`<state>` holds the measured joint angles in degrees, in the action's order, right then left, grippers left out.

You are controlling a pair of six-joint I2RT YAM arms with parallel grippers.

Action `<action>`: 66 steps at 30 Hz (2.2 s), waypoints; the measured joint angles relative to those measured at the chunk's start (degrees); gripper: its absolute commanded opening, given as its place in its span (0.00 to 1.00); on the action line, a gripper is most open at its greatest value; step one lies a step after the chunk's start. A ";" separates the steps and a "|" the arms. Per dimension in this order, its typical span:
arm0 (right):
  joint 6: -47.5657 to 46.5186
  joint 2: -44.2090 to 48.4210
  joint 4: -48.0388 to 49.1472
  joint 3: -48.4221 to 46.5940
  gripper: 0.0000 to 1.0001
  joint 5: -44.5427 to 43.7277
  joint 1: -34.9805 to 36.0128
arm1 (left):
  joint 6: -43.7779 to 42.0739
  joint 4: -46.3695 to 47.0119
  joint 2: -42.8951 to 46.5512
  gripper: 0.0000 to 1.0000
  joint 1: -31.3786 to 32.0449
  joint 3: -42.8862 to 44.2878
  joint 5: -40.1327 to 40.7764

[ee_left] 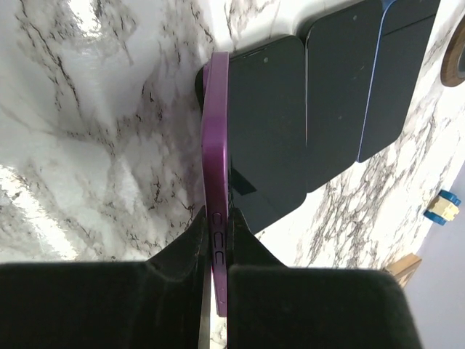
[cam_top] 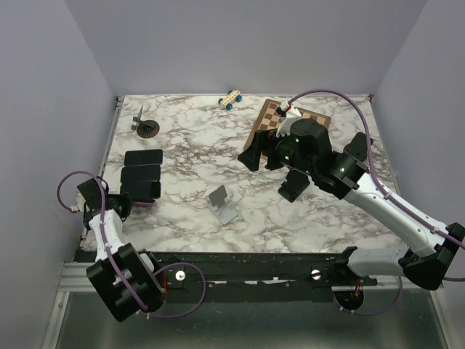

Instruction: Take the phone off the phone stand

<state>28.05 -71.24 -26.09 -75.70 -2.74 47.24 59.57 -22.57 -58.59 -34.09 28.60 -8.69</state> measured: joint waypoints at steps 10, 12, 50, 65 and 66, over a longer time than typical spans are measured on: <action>0.02 0.39 0.37 0.37 1.00 0.02 0.00 | 1.57 1.81 -3.43 0.18 -0.70 -0.33 -3.43; 0.02 0.74 0.37 0.39 1.00 0.02 0.00 | 2.01 2.01 -3.80 0.32 -0.79 -0.42 -3.65; 0.42 7.76 -4.04 0.11 1.00 -15.56 0.00 | -3.37 -2.21 26.45 0.99 31.54 6.23 8.07; -5.57 31.08 -6.93 -0.92 1.00 -33.38 0.00 | -22.51 10.38 23.06 0.98 68.39 26.51 12.09; -6.64 32.63 -6.91 -1.07 1.00 -33.53 0.00 | -23.89 10.91 23.23 0.98 68.83 27.30 11.30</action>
<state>21.41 -38.61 -32.99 -76.77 -36.27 47.24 35.68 -11.66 -35.35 34.74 55.90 2.61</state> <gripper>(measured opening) 0.998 0.985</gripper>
